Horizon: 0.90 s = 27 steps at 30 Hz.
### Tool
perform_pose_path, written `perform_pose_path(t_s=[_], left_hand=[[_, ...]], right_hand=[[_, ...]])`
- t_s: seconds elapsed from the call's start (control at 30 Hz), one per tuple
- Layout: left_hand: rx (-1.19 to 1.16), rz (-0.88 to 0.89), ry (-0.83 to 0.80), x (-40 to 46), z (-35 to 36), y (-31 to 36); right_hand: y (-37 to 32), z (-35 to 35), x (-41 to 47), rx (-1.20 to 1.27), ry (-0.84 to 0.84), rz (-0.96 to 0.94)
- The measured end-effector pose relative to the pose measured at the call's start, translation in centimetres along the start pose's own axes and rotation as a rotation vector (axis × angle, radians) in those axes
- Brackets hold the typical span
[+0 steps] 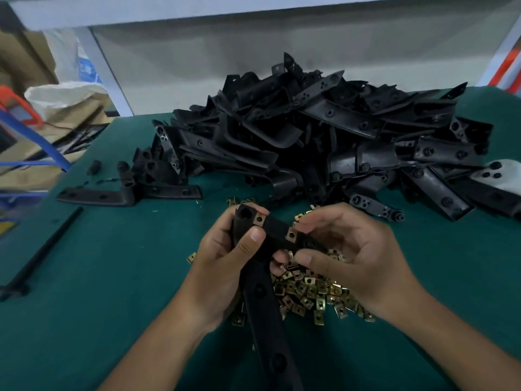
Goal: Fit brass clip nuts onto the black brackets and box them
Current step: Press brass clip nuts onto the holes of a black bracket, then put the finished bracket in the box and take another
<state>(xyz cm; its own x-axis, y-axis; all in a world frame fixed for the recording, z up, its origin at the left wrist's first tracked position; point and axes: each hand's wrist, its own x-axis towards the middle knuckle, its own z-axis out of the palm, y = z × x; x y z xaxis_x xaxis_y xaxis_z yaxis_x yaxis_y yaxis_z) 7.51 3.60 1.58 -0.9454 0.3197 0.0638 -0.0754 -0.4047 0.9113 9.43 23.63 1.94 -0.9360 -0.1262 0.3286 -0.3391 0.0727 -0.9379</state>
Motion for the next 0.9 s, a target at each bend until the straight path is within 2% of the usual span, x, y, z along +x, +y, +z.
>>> perform_pose_path(t_s=[0.2, 0.33, 0.4, 0.5, 0.63, 0.77, 0.9], left_hand=[[0.011, 0.068, 0.007, -0.3, 0.3, 0.1], [0.206, 0.119, 0.074, -1.1, 1.7, 1.0], [0.357, 0.175, 0.039, -1.4, 3.4, 1.6], [0.514, 0.274, -0.124, -1.8, 7.7, 1.4], [0.641, 0.361, -0.399, -2.7, 16.2, -1.3], [0.652, 0.37, -0.647, -5.6, 25.6, -5.9], [0.589, 0.374, -0.836, -9.5, 32.6, -10.4]], right_hand=[[-0.1, 0.3, -0.1, -0.062, 0.125, -0.168], [-3.1, -1.3, 0.0, -0.141, 0.154, -0.232], [-5.3, -3.2, -1.0, -0.164, 0.146, -0.236], [-8.6, -6.9, -5.0, -0.233, 0.215, -0.219], [-11.8, -11.6, -15.2, -0.299, 0.504, -0.138], [-14.4, -14.4, -26.2, -0.45, 0.845, 0.011], [-16.3, -15.7, -35.0, -0.586, 1.053, 0.143]])
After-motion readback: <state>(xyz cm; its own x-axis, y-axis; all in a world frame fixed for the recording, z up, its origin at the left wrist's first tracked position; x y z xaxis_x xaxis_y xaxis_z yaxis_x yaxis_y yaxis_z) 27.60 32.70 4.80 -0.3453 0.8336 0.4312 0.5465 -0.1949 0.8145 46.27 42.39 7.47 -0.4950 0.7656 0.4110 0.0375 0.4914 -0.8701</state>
